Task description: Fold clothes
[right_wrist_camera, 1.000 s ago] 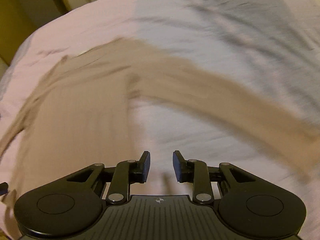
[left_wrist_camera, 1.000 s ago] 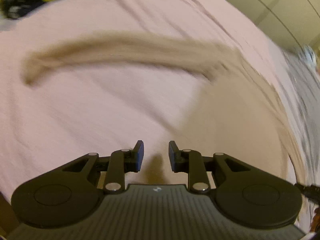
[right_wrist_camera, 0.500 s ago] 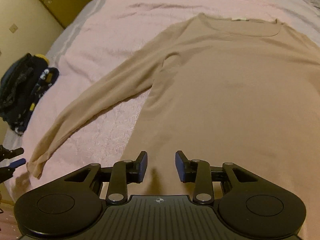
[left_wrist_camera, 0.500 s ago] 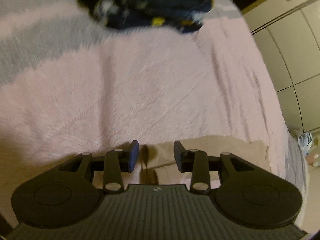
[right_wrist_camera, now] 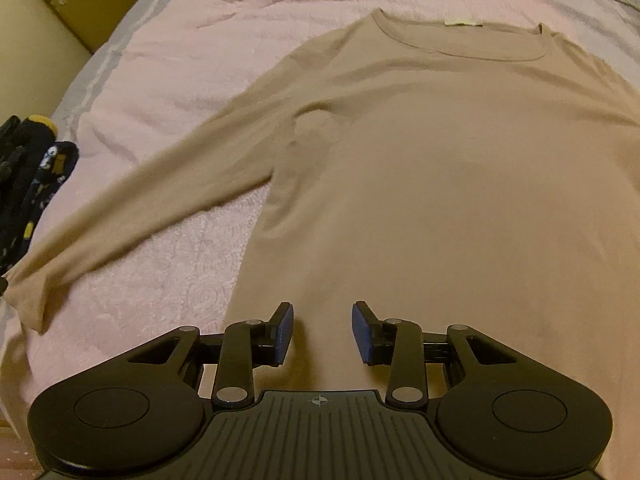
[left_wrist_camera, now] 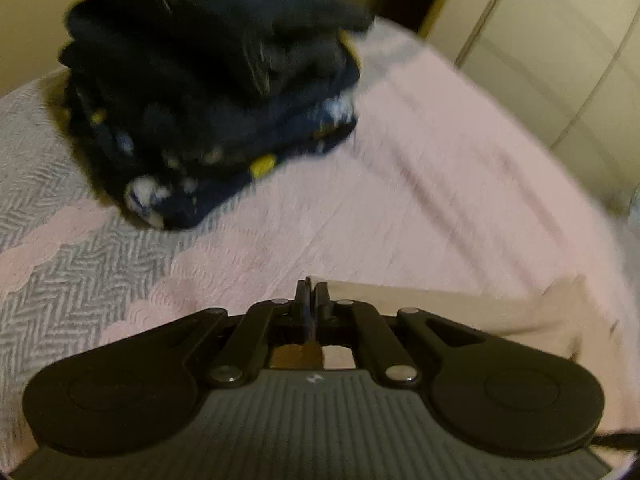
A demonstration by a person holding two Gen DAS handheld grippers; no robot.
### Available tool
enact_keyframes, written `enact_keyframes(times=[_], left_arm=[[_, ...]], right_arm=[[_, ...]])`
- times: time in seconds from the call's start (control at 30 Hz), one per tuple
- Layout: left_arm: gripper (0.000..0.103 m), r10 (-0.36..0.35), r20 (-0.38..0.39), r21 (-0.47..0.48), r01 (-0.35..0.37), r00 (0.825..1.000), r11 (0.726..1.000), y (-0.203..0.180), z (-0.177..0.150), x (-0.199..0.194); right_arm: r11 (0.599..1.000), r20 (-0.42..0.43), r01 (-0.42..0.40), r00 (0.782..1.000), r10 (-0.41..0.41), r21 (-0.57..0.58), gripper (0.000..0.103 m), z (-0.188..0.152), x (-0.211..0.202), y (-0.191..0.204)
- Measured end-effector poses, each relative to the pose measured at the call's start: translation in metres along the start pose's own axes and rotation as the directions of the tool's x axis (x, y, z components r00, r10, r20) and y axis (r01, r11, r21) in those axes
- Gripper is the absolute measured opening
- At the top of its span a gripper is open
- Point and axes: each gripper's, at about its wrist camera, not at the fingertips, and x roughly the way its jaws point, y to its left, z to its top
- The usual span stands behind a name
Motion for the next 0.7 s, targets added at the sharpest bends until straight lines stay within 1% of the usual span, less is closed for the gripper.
enact_keyframes(times=[0.03,0.07,0.1,0.13,0.17,0.2,0.27,0.33,0.4,0.47,0.53,0.6,0.63,0.67,0.7], left_arm=[[0.001,0.023,-0.036,0.006,-0.023,0.999,1.0,0.001,-0.002,0.012],[0.003,0.034,-0.068,-0.014,-0.035,0.997,0.999,0.004,-0.005,0.021],[0.003,0.034,-0.071,-0.046,-0.037,0.997,0.998,0.008,-0.005,0.025],[0.004,0.028,-0.052,-0.083,-0.032,0.998,0.996,0.011,-0.005,0.023],[0.014,0.026,-0.029,-0.12,-0.029,0.999,0.992,0.013,-0.004,0.018],[0.028,0.027,-0.011,-0.154,-0.029,1.0,0.988,0.016,-0.004,0.012],[0.029,0.033,0.013,-0.224,-0.029,0.999,0.974,0.022,-0.009,-0.005],[0.029,-0.026,-0.005,-0.264,0.024,1.0,0.964,0.027,-0.017,-0.019],[0.029,-0.094,-0.045,-0.282,0.078,0.995,0.956,0.024,-0.029,-0.029],[0.029,-0.127,-0.075,-0.261,0.104,0.989,0.96,0.018,-0.042,-0.03],[0.029,-0.118,-0.093,-0.216,0.096,0.989,0.972,0.009,-0.05,-0.019],[0.028,-0.112,-0.089,-0.201,0.093,0.99,0.975,0.006,-0.056,-0.009],[0.024,-0.118,-0.078,-0.199,0.101,0.99,0.975,0.006,-0.055,-0.006],[0.0,-0.138,-0.079,-0.188,0.121,0.987,0.975,0.006,-0.051,-0.003],[0.0,-0.155,-0.081,-0.177,0.139,0.985,0.974,0.007,-0.047,0.001]], right_arm=[[1.0,-0.002,-0.002,1.0,0.002,0.002,0.037,-0.001,0.0,0.0],[1.0,-0.004,-0.004,1.0,0.004,0.004,0.037,-0.002,0.001,0.0],[1.0,-0.008,-0.005,1.0,0.005,0.003,0.037,-0.004,0.001,0.001],[1.0,-0.011,-0.005,1.0,0.005,-0.004,0.037,-0.005,0.0,0.001],[1.0,-0.01,-0.003,1.0,0.003,-0.014,0.037,-0.006,-0.002,0.001],[1.0,-0.008,-0.001,1.0,0.0,-0.024,0.037,-0.008,-0.003,0.002],[1.0,-0.007,0.008,1.0,-0.009,-0.029,0.037,-0.01,-0.005,0.0],[1.0,-0.01,0.01,1.0,-0.01,-0.021,0.037,-0.012,-0.005,-0.001],[1.0,-0.013,0.011,1.0,-0.011,-0.02,0.037,-0.012,-0.005,0.0],[1.0,-0.016,0.013,1.0,-0.013,-0.02,0.037,-0.013,-0.005,0.0],[1.0,-0.019,0.014,1.0,-0.014,-0.019,0.038,-0.014,-0.004,0.001],[1.0,-0.022,0.015,1.0,-0.016,-0.019,0.038,-0.014,-0.004,0.002],[1.0,-0.023,0.016,1.0,-0.016,-0.019,0.038,-0.014,-0.004,0.002],[1.0,-0.025,0.016,1.0,-0.017,-0.019,0.038,-0.015,-0.003,0.002],[1.0,-0.026,0.017,0.999,-0.018,-0.018,0.038,-0.015,-0.003,0.003]])
